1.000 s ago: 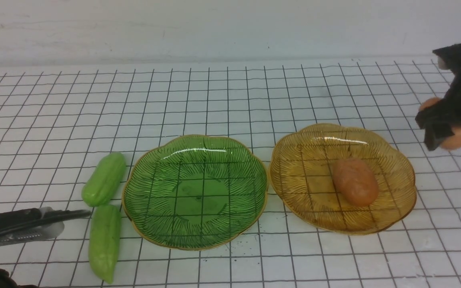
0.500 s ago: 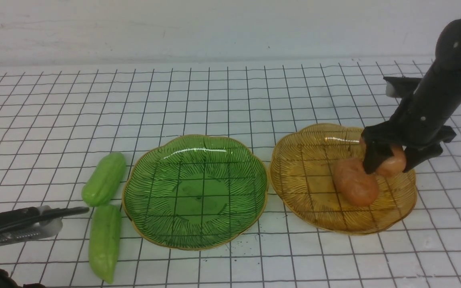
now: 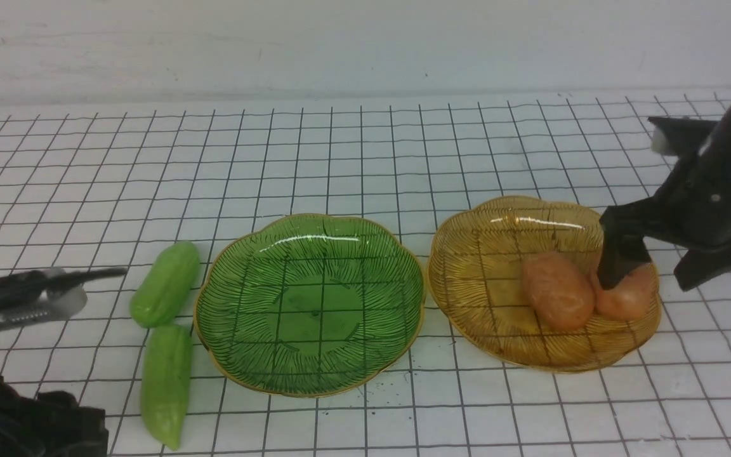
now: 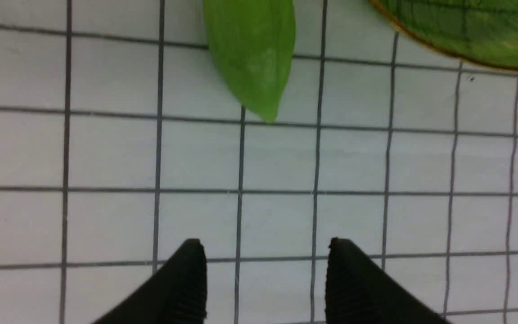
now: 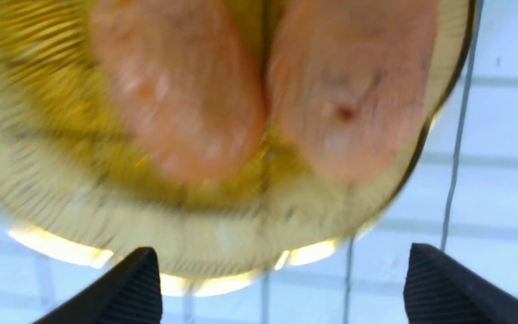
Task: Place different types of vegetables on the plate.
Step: 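Put the potato onto the plate, then put the green cucumber next to the left plate into that plate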
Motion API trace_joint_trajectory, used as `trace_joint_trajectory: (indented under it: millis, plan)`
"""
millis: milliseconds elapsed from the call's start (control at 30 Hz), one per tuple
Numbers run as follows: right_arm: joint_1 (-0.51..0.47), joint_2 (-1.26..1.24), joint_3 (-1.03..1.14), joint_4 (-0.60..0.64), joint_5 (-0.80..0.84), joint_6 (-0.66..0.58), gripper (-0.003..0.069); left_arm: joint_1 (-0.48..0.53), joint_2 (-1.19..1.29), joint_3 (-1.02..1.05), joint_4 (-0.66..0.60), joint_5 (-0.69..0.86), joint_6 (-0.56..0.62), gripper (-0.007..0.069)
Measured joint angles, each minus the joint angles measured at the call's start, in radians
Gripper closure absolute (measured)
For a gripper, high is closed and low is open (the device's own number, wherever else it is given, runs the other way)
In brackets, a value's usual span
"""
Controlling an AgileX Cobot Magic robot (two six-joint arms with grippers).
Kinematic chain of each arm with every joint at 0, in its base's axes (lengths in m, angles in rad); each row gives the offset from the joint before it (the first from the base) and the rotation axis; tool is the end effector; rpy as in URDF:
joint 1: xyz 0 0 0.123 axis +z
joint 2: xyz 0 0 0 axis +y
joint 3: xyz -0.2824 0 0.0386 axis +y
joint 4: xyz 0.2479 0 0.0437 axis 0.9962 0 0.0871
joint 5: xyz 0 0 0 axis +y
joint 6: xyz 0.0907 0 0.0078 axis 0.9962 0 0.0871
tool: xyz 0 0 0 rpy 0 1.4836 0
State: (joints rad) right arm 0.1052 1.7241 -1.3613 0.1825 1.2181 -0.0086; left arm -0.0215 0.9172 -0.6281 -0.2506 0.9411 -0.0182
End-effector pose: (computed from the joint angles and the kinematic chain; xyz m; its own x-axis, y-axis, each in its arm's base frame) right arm 0.3323 0.0507 0.2597 -0.9960 -0.0506 -0.0730 -0.0627 0.9827 0.1740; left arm 0.1467 -0.0214 0.2613 -0.9084 -0.1441 -0.3924 -0.0454 0.9671 -0.2501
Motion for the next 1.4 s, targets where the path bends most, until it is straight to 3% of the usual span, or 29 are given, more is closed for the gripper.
trace_joint_trajectory:
  millis: [133,333,533,1033,1400]
  plan:
    - [0.000,-0.201,0.121,0.046,0.005,-0.004,0.0034,0.000,0.078,-0.041,-0.008,-0.015,0.000,0.0293]
    - [0.000,-0.509,0.305,0.055,0.021,-0.023,0.0145,0.000,0.290,-0.048,-0.035,-0.199,0.003,0.0293]
    - [0.000,-0.663,0.386,0.053,0.029,-0.025,0.0188,0.000,0.434,-0.048,-0.043,-0.327,0.003,0.0293]
    - [0.000,-0.757,0.414,0.039,0.035,-0.026,0.0196,0.000,0.605,-0.071,-0.106,-0.434,0.003,0.0293]
    - [0.000,-0.757,0.414,0.037,0.035,-0.026,0.0196,0.000,0.613,-0.074,-0.182,-0.452,0.003,0.0349]
